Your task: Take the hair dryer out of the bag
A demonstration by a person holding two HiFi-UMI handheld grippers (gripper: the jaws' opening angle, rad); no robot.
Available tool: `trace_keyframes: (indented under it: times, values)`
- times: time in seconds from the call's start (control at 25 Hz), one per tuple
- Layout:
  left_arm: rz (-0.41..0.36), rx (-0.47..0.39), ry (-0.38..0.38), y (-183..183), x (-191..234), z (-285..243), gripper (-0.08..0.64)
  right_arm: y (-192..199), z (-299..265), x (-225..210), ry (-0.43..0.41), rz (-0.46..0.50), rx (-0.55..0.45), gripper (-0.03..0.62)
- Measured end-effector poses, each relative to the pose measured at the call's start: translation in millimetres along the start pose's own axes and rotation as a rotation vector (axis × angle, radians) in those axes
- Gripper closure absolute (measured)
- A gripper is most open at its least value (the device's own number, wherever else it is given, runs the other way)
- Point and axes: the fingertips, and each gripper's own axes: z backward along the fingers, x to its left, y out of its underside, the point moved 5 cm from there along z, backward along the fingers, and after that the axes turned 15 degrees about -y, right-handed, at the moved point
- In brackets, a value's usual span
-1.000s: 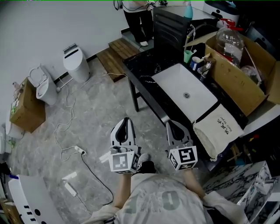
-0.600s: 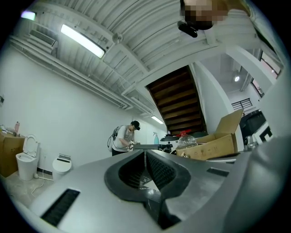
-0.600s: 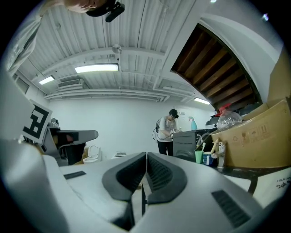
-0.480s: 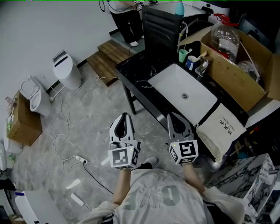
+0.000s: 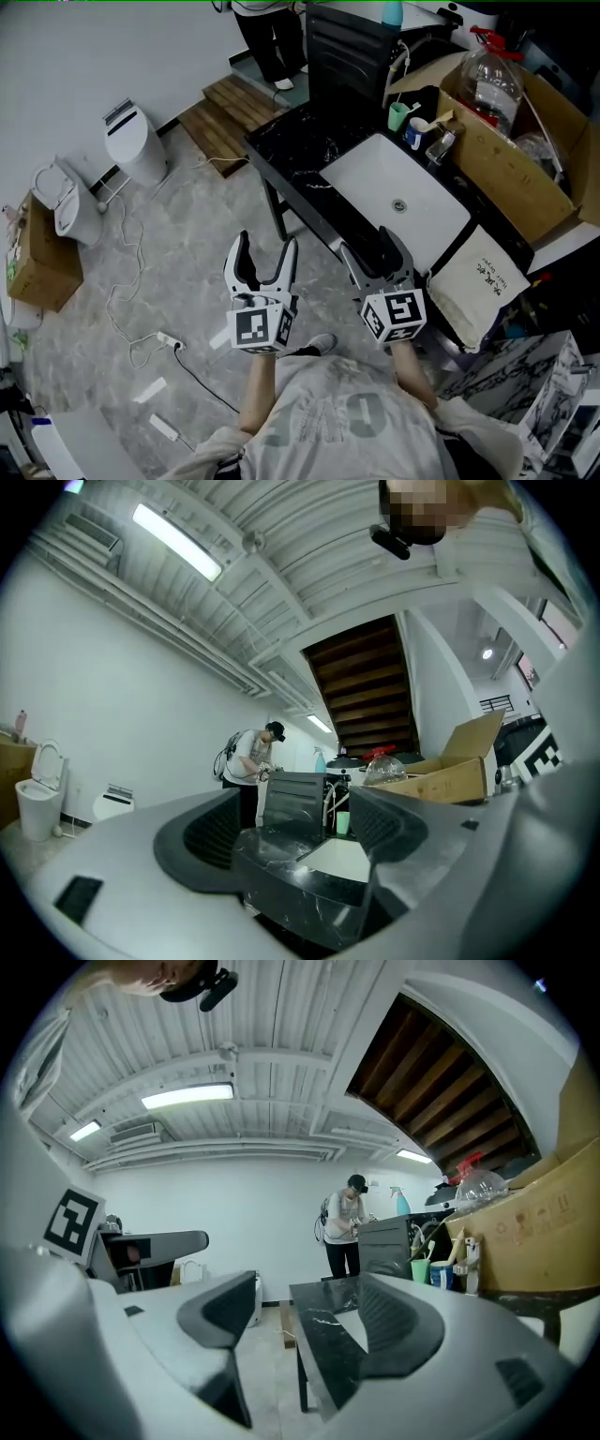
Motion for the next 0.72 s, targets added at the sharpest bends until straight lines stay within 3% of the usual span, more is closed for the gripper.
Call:
trace_keyframes:
  times: [0.2, 0.36, 0.72]
  values:
    - [0.017, 0.035, 0.029, 6.2, 3.8, -22.5, 0.227, -1.4, -7.7, -12.0, 0.057, -0.020, -0.004, 0.267]
    - [0.016, 0.064, 0.093, 13.0, -5.0, -41.2, 0.227, 0.9, -4.6, -24.9, 0.138, -0.025, 0.011, 0.267]
    - [-0.043, 0.080, 0.371, 32.1, -77.0, -98.3, 0.229, -1.1, 82.4, -66.2, 0.520, 0.013, 0.038, 0.268]
